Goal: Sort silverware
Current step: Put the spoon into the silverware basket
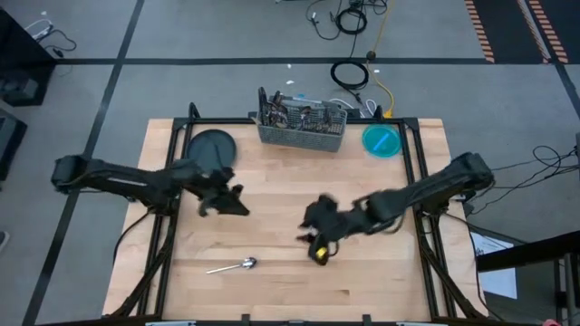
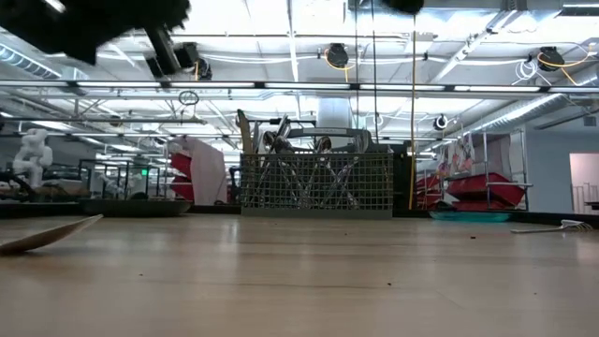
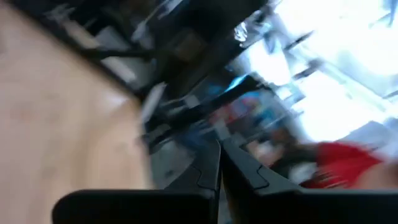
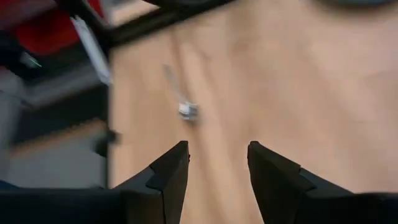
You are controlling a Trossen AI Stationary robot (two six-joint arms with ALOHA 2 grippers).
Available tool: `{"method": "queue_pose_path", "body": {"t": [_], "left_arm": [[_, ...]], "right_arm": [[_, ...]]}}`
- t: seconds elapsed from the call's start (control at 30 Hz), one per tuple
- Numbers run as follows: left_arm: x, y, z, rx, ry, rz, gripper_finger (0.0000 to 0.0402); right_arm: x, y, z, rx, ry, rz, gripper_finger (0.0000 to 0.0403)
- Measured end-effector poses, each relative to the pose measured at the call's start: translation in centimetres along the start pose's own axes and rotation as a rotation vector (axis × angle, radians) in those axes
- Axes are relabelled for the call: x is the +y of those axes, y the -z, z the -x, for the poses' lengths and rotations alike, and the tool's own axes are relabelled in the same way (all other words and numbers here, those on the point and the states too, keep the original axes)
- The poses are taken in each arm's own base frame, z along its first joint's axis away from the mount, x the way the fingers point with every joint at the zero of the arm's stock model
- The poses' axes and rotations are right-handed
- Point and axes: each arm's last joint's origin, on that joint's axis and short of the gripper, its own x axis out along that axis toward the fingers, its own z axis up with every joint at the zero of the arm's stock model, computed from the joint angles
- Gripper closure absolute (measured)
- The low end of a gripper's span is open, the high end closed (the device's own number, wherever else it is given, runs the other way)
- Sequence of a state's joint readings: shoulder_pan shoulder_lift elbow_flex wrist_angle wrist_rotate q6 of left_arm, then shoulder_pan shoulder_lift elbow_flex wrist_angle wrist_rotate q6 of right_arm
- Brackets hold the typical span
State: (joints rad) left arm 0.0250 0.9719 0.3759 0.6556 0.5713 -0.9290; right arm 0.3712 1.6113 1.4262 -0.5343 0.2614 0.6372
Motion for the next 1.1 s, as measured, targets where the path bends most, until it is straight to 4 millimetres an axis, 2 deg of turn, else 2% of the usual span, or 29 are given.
{"method": "queue_pose_path", "body": {"t": [0.13, 0.23, 0.3, 0.4, 0.5, 0.67, 0.77, 0.97, 1.1], "left_arm": [[-3.4, -0.4, 1.8, -0.103, 0.085, 0.094, 0.038], [-4.8, 0.1, 3.0, -0.153, 0.076, 0.139, 0.038], [-4.7, 1.1, 3.5, -0.13, -0.013, 0.185, 0.038], [-4.0, 3.4, 4.0, 0.008, -0.187, 0.234, 0.038], [-3.3, 5.7, 4.2, 0.151, -0.344, 0.245, 0.038], [-2.9, 8.9, 3.5, 0.354, -0.493, 0.211, 0.0394], [-2.8, 11.1, 2.7, 0.483, -0.541, 0.224, 0.0396], [-2.7, 16.2, 0.8, 0.674, -0.623, 0.212, 0.0399], [-2.5, 19.0, -0.2, 0.754, -0.615, 0.2, 0.0399]], "right_arm": [[-0.8, 4.4, -6.3, -0.016, -0.184, -0.225, 0.025], [-1.0, 6.3, -9.8, -0.013, -0.385, -0.376, 0.025], [-0.9, 7.3, -12.1, -0.018, -0.432, -0.406, 0.025], [-0.6, 8.4, -15.1, 0.002, -0.413, -0.391, 0.025], [0.1, 8.1, -16.4, -0.001, -0.442, -0.352, 0.0251], [0.8, 6.7, -15.6, -0.019, -0.469, -0.262, 0.0279], [0.9, 5.5, -13.5, -0.027, -0.418, -0.211, 0.0311], [-0.2, 4.2, -9.0, -0.027, -0.152, -0.094, 0.0386], [-0.7, 3.2, -6.1, -0.064, -0.06, -0.06, 0.0396]]}}
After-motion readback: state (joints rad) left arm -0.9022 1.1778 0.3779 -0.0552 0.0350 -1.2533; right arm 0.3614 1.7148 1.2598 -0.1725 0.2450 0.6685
